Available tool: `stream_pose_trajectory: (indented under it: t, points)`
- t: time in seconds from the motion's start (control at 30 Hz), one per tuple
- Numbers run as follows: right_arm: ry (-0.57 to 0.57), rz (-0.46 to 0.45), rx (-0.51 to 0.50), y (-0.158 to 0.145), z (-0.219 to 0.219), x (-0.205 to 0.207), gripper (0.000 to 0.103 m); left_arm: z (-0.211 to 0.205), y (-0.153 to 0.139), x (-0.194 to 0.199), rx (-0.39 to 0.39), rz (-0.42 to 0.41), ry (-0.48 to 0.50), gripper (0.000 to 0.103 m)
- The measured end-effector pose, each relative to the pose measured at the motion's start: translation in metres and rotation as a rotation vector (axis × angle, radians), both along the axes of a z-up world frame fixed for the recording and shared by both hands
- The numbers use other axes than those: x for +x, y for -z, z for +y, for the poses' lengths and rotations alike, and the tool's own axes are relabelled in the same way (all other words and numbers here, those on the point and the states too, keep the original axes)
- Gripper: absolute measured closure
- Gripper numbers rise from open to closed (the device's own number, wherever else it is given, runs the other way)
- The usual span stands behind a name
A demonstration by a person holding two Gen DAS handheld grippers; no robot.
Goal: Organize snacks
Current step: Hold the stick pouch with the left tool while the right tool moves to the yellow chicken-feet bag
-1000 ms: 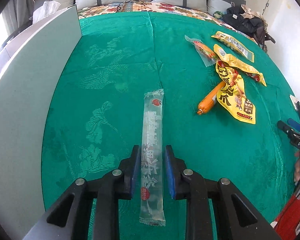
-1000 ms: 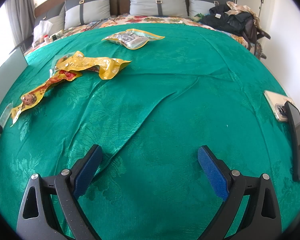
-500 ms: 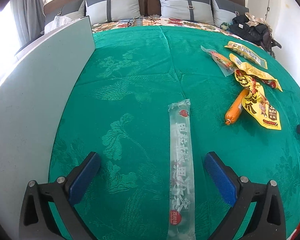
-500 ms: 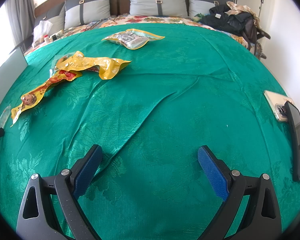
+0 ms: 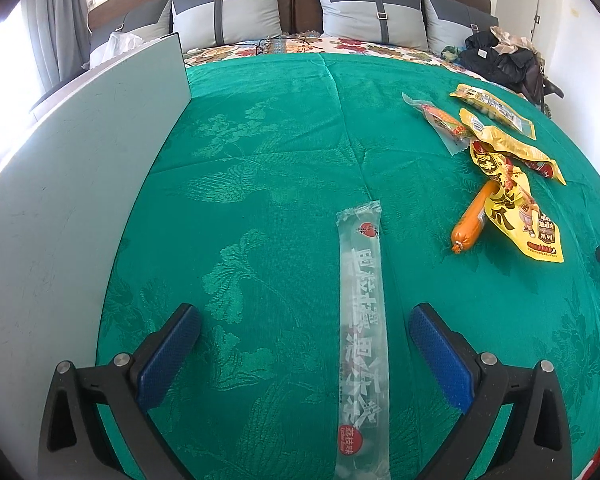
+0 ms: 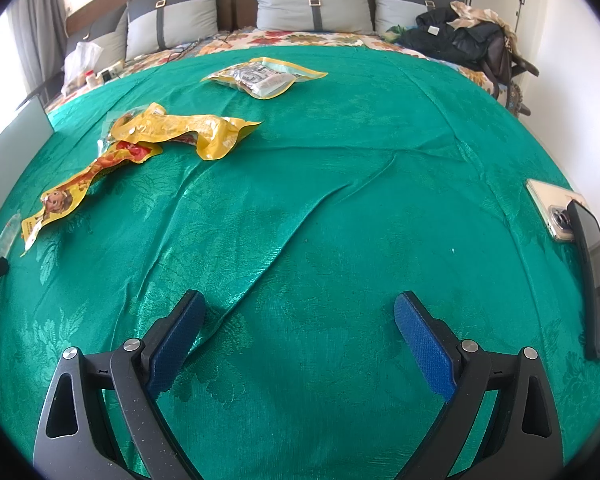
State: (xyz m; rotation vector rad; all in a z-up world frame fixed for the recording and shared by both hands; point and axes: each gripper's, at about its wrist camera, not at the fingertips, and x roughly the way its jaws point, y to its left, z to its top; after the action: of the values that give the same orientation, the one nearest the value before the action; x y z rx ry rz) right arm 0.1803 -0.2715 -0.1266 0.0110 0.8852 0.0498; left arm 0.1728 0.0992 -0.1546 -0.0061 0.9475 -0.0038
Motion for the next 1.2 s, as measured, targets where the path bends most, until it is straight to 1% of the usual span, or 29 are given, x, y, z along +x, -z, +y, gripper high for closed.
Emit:
stream_pose_trajectory:
  t: [0.07, 0.13, 0.17, 0.23, 0.27, 0.3, 0.33, 0.4, 0.43, 0.47, 0.5, 0.53, 0.57, 0.6, 0.67, 0.7, 0.8, 0.83, 0.87, 0.9, 0.93, 0.97, 1.0, 1.03, 1.1, 1.13, 1.2]
  points:
    - [-0.020, -0.009, 0.155, -0.016, 0.014, 0.005, 0.006, 0.000, 0.000, 0.000, 0.000, 0.000, 0.000, 0.000]
    - [-0.048, 0.022, 0.281, -0.029, 0.040, 0.019, 0.006, 0.000, 0.000, 0.000, 0.000, 0.000, 0.001, 0.000]
    - [-0.071, 0.059, 0.345, -0.033, 0.058, 0.031, 0.006, 0.000, 0.000, 0.000, 0.000, 0.000, 0.001, 0.000]
    - [-0.126, 0.182, 0.444, -0.031, 0.097, 0.059, 0.007, 0.000, 0.000, 0.000, 0.000, 0.000, 0.000, 0.000]
    - [-0.143, 0.258, 0.470, -0.025, 0.118, 0.075, 0.009, 0.000, 0.000, 0.000, 0.000, 0.000, 0.001, 0.000]
    - [-0.134, 0.302, 0.476, -0.021, 0.134, 0.087, 0.009, 0.000, 0.000, 0.000, 0.000, 0.000, 0.000, 0.000]
    - [-0.104, 0.321, 0.462, -0.017, 0.147, 0.098, 0.009, 0.000, 0.000, 0.000, 0.000, 0.000, 0.000, 0.000]
    - [-0.047, 0.354, 0.395, -0.007, 0.165, 0.116, 0.009, 0.000, 0.000, 0.000, -0.001, 0.000, 0.000, 0.000]
    - [-0.039, 0.329, 0.352, -0.010, 0.171, 0.120, 0.011, 0.000, 0.000, 0.000, -0.001, 0.000, 0.000, 0.000]
    - [-0.033, 0.329, 0.271, -0.013, 0.176, 0.125, 0.041, 0.000, 0.000, 0.000, -0.001, 0.000, 0.000, 0.000]
    - [-0.044, 0.321, 0.258, -0.016, 0.176, 0.127, 0.054, 0.000, -0.001, 0.000, -0.001, 0.000, 0.000, 0.000]
    - [-0.046, 0.320, 0.291, -0.018, 0.170, 0.128, 0.057, 0.000, -0.001, 0.001, -0.002, 0.000, 0.000, 0.000]
    - [-0.044, 0.332, 0.325, -0.019, 0.160, 0.128, 0.065, 0.001, -0.001, 0.000, -0.002, 0.000, 0.000, 0.000]
    - [-0.045, 0.341, 0.357, -0.020, 0.150, 0.128, 0.069, 0.001, -0.001, 0.001, -0.002, 0.000, 0.000, 0.000]
    - [-0.044, 0.343, 0.425, -0.022, 0.123, 0.124, 0.071, 0.001, -0.002, 0.002, -0.002, 0.000, 0.000, 0.000]
    - [-0.054, 0.339, 0.442, -0.023, 0.111, 0.120, 0.071, 0.001, -0.001, 0.002, -0.002, 0.000, 0.000, 0.000]
    - [-0.097, 0.336, 0.423, -0.023, 0.079, 0.102, 0.072, 0.001, -0.001, 0.001, -0.002, 0.000, 0.000, 0.000]
    - [-0.122, 0.343, 0.417, -0.021, 0.069, 0.093, 0.082, 0.001, -0.002, 0.001, -0.002, 0.000, 0.000, 0.000]
    - [-0.146, 0.355, 0.404, -0.019, 0.059, 0.084, 0.097, 0.000, -0.001, 0.001, -0.002, 0.000, 0.000, 0.000]
    - [-0.172, 0.364, 0.369, -0.015, 0.049, 0.074, 0.097, 0.001, -0.002, 0.002, -0.002, 0.000, 0.000, 0.000]
    - [-0.206, 0.366, 0.312, -0.013, 0.045, 0.066, 0.097, 0.000, -0.002, 0.002, -0.002, 0.000, 0.000, 0.000]
    - [-0.235, 0.360, 0.233, -0.010, 0.042, 0.057, 0.097, 0.000, -0.001, 0.001, -0.002, 0.000, 0.000, 0.000]
    - [-0.243, 0.352, 0.160, -0.008, 0.038, 0.048, 0.097, 0.000, -0.001, 0.001, -0.002, 0.000, 0.000, 0.000]
    - [-0.243, 0.337, 0.113, -0.005, 0.032, 0.039, 0.095, 0.000, -0.001, 0.001, -0.002, 0.000, 0.000, 0.000]
    - [-0.238, 0.261, 0.129, -0.005, 0.021, 0.022, 0.092, 0.000, -0.001, 0.001, -0.002, 0.000, 0.000, 0.000]
    - [-0.220, 0.221, 0.139, -0.004, 0.017, 0.014, 0.086, 0.000, -0.001, 0.001, -0.001, 0.000, 0.000, 0.000]
    - [-0.182, 0.122, 0.183, -0.002, 0.010, -0.003, 0.062, 0.000, -0.001, 0.001, -0.001, 0.000, 0.000, 0.000]
